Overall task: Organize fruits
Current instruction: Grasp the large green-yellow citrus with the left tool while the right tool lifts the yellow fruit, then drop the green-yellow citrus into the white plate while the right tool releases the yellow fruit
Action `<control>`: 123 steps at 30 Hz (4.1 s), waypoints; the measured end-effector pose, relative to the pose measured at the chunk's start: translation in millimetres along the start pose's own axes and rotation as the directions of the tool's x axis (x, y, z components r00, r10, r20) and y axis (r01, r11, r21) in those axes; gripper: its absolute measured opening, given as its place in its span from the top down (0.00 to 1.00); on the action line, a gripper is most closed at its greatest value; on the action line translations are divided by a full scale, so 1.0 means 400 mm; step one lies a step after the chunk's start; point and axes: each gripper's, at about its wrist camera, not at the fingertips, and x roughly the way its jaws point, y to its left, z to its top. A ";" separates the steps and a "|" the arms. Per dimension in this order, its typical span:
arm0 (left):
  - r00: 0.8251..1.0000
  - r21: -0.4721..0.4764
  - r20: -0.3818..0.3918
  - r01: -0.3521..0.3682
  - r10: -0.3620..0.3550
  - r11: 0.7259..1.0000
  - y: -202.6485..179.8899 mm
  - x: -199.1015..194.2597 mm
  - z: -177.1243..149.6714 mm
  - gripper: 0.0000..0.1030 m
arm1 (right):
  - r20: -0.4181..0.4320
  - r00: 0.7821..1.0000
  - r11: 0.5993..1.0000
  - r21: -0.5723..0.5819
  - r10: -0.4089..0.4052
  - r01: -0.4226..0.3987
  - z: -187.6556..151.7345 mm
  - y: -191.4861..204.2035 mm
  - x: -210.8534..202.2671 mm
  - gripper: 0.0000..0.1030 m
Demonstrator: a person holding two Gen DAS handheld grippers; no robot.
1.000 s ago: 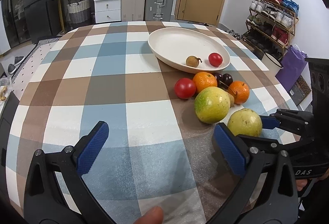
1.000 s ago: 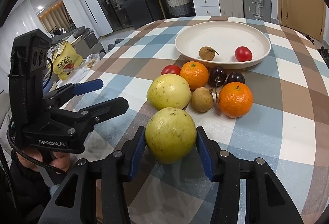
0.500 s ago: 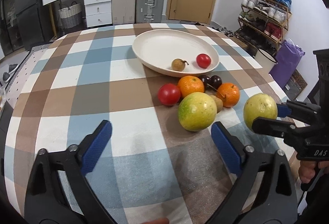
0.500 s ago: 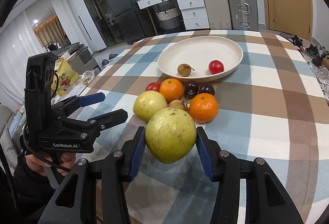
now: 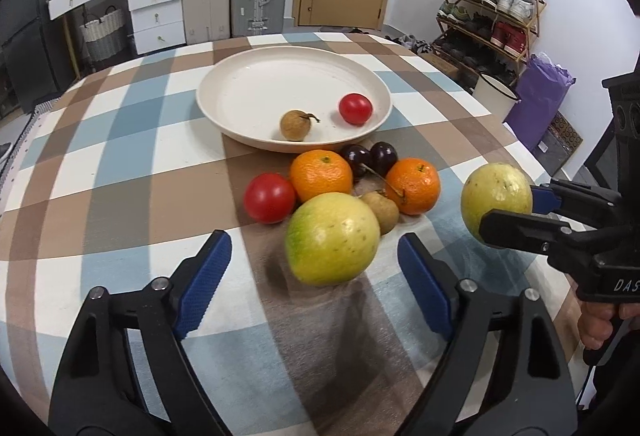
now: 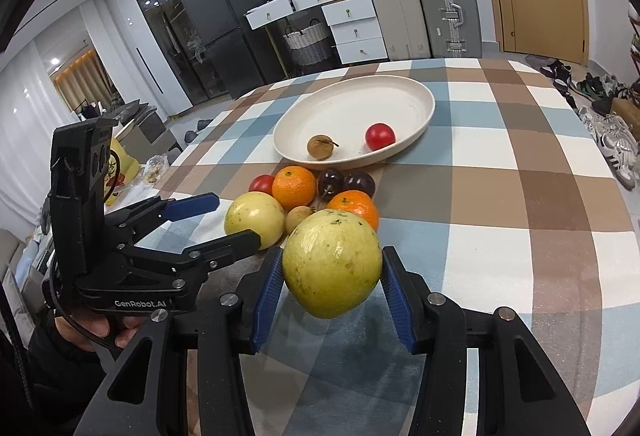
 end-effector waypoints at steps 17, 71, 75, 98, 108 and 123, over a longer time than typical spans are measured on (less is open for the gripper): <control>0.999 0.016 -0.016 0.042 -0.042 0.999 -0.021 0.013 -0.010 0.54 | 0.004 1.000 1.000 0.020 -0.014 0.014 -0.007 -0.021 -0.006 0.52; 0.985 -0.035 0.161 -0.048 0.053 0.998 0.052 -0.067 0.196 0.54 | 0.117 0.993 1.000 -0.011 -0.010 0.012 0.245 -0.026 0.009 0.52; 0.986 -0.029 0.159 -0.049 0.053 0.998 0.055 -0.044 0.214 0.54 | 0.122 0.992 1.000 -0.012 -0.016 0.017 0.268 -0.034 0.025 0.52; 0.992 -0.046 0.102 -0.063 0.067 0.997 0.116 0.117 0.263 0.54 | 0.069 0.997 0.999 0.039 -0.039 0.036 0.335 -0.109 0.178 0.52; 0.996 -0.059 0.068 -0.061 0.065 0.996 0.144 0.198 0.270 0.54 | 0.026 0.998 0.997 0.057 -0.049 0.048 0.344 -0.131 0.255 0.52; 0.997 -0.066 0.047 -0.064 0.068 0.996 0.166 0.253 0.292 0.54 | -0.001 0.998 0.996 0.066 -0.066 0.065 0.359 -0.142 0.320 0.52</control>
